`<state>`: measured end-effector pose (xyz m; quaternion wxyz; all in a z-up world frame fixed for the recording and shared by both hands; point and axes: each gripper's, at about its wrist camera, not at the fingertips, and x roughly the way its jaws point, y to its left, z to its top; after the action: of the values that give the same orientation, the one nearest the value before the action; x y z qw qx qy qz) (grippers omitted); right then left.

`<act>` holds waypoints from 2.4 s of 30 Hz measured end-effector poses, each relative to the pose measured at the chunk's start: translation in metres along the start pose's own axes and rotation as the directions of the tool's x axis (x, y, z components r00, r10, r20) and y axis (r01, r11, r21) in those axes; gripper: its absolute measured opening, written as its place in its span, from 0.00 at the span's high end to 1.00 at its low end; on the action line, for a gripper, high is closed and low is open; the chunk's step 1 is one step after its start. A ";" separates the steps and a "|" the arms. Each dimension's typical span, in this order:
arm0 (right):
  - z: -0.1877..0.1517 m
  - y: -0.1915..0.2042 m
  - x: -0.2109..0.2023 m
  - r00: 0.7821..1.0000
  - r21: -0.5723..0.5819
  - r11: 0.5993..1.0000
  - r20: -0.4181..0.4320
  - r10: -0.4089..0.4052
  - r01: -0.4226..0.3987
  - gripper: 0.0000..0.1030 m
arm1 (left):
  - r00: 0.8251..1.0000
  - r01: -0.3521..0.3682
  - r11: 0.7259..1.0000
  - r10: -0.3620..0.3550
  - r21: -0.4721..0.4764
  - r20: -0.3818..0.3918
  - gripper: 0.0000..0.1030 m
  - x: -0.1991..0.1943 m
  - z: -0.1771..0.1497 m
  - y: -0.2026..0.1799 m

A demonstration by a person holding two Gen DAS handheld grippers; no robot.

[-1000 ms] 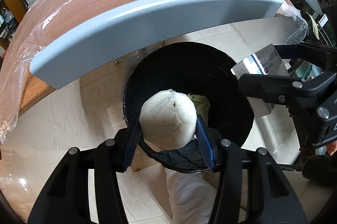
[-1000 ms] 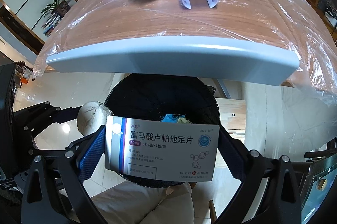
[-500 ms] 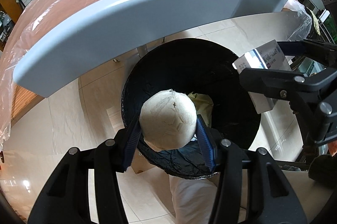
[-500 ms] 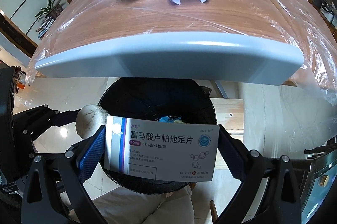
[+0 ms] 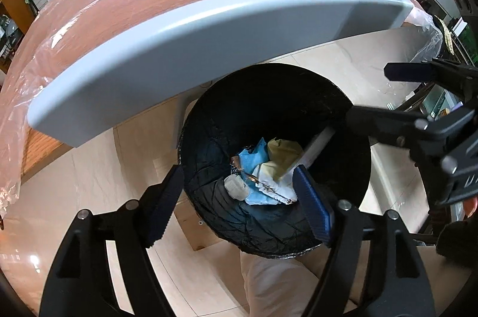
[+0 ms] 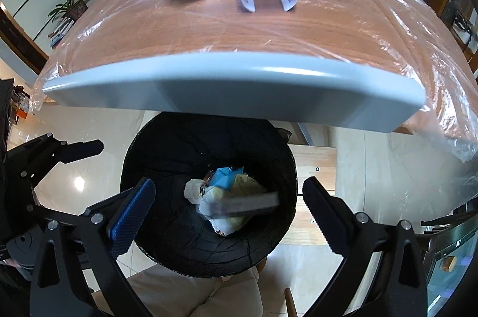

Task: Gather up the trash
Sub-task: 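Open the left tool to drop the white lump while the right tool drops the medicine box into the bin, then grasp the Naproxen Sodium box with the left tool while the right tool grasps a purple hair roller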

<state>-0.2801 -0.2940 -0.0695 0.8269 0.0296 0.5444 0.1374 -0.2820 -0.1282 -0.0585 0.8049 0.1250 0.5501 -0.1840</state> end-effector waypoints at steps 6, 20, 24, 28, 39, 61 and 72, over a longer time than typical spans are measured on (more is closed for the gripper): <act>0.004 -0.004 -0.036 0.996 -0.004 1.000 0.081 0.022 -0.022 0.05 | 0.998 0.023 1.000 -0.023 -0.008 0.053 0.26 -0.031 -0.003 0.006; 0.059 -0.003 -0.089 0.939 -0.071 0.991 0.332 -0.087 0.117 0.04 | 0.941 -0.014 0.999 0.029 -0.047 0.338 0.05 -0.099 0.050 0.035; 0.083 -0.005 -0.066 0.948 -0.093 0.982 0.292 -0.131 0.164 0.04 | 0.939 0.001 1.000 0.008 -0.026 0.344 0.05 -0.090 0.080 0.043; 0.093 -0.009 -0.043 0.960 -0.108 0.980 0.246 -0.135 0.166 0.04 | 0.936 0.034 0.999 -0.032 0.001 0.351 0.05 -0.082 0.108 0.045; 0.109 -0.016 -0.019 0.980 -0.112 0.987 0.177 -0.092 0.113 0.18 | 0.943 0.098 0.994 -0.107 0.046 0.314 0.06 -0.048 0.157 0.036; 0.123 -0.029 -0.017 0.986 -0.052 0.999 0.168 0.021 -0.013 0.58 | 0.960 0.129 0.992 -0.128 0.011 0.249 0.53 -0.028 0.162 0.040; 0.110 -0.034 -0.036 0.976 0.010 0.994 0.189 0.107 -0.111 0.58 | 0.958 0.131 0.990 -0.113 -0.054 0.264 0.53 -0.044 0.139 0.049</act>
<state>-0.1869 -0.3249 0.0003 0.8655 0.0810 0.4628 0.1736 -0.1582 -0.1333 0.0327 0.8612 0.0370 0.4524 -0.2285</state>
